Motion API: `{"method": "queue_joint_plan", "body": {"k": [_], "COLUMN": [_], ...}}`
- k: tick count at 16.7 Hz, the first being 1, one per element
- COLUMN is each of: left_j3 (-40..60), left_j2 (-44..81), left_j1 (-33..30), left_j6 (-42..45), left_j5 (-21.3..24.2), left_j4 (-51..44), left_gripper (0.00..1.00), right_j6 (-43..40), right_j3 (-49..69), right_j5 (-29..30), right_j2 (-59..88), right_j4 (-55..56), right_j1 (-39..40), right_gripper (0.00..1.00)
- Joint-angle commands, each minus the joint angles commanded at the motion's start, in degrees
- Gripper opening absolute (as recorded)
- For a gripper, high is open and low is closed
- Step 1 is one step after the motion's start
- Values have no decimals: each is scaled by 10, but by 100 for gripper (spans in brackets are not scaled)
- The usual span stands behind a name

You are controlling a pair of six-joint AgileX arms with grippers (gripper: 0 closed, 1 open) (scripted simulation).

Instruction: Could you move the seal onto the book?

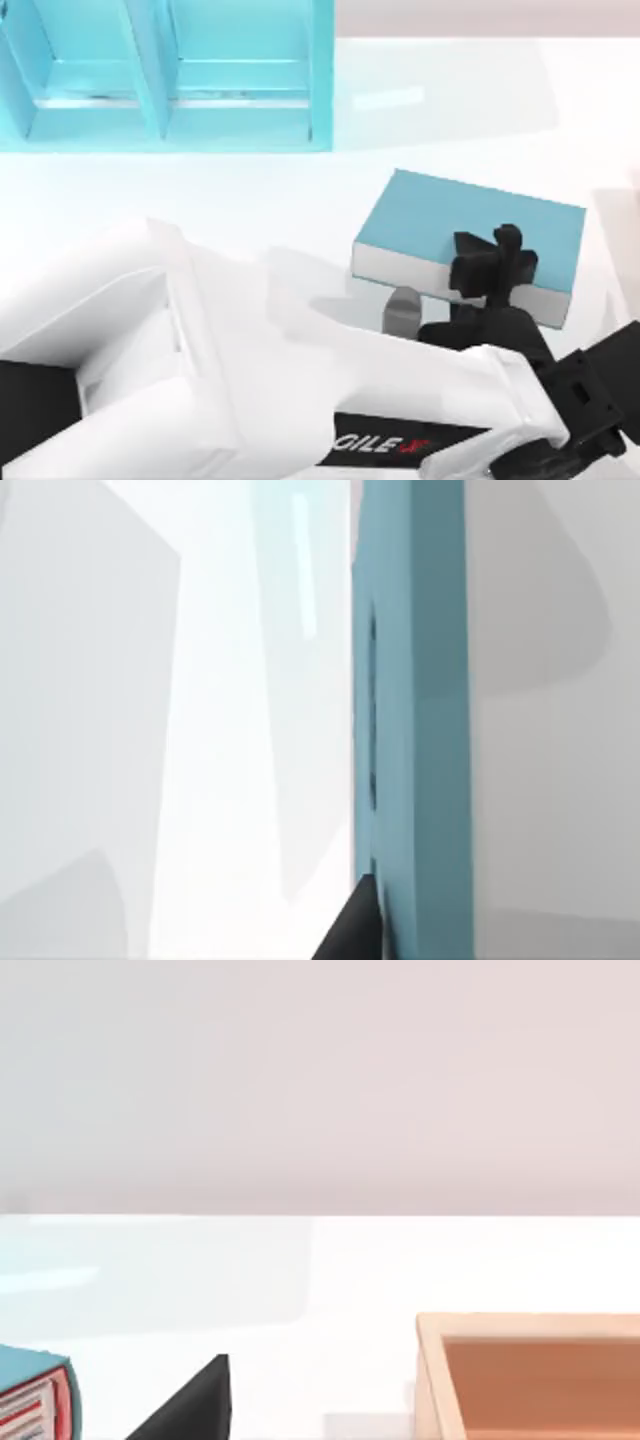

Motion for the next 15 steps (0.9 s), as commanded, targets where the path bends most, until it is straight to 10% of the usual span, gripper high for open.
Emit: {"method": "queue_joint_plan", "body": {"k": [15], "left_j3": [-5], "left_j2": [7], "left_j1": [-3], "left_j6": [-16], "left_j5": [-5], "left_j4": [-10], "left_gripper": [0], "right_j6": [0], "right_j3": [0], "right_j5": [0], "right_j2": [0], "right_j4": [0], "right_j1": [0], "right_gripper": [100]}}
